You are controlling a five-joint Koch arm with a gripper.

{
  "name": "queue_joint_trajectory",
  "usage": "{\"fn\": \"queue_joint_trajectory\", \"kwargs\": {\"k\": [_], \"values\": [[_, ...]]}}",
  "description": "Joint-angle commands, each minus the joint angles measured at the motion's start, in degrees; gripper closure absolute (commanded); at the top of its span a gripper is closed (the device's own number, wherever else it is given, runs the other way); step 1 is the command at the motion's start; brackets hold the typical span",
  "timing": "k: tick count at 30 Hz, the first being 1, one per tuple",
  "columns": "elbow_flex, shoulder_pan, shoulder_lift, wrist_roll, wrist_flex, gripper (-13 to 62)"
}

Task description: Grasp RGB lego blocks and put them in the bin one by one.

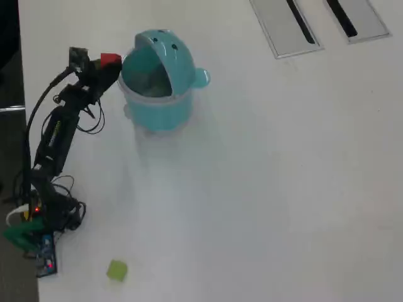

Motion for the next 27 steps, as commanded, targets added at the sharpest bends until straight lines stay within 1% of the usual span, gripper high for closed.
{"fn": "queue_joint_trajectory", "kwargs": {"k": [1,9,16,18,23,25,27], "values": [[-6.59,1.41,2.2,0.09,-3.78,34.4],[-6.42,4.22,-0.79,0.09,-11.43,34.5],[-6.68,3.6,-7.82,0.44,-19.07,34.5],[-8.09,4.39,-12.66,0.18,-22.85,34.5],[-7.65,5.36,-15.73,0.09,-25.93,34.4],[-7.21,5.71,-16.44,-0.97,-28.65,33.0],[-6.94,5.89,-16.79,-1.32,-29.27,29.1]]}}
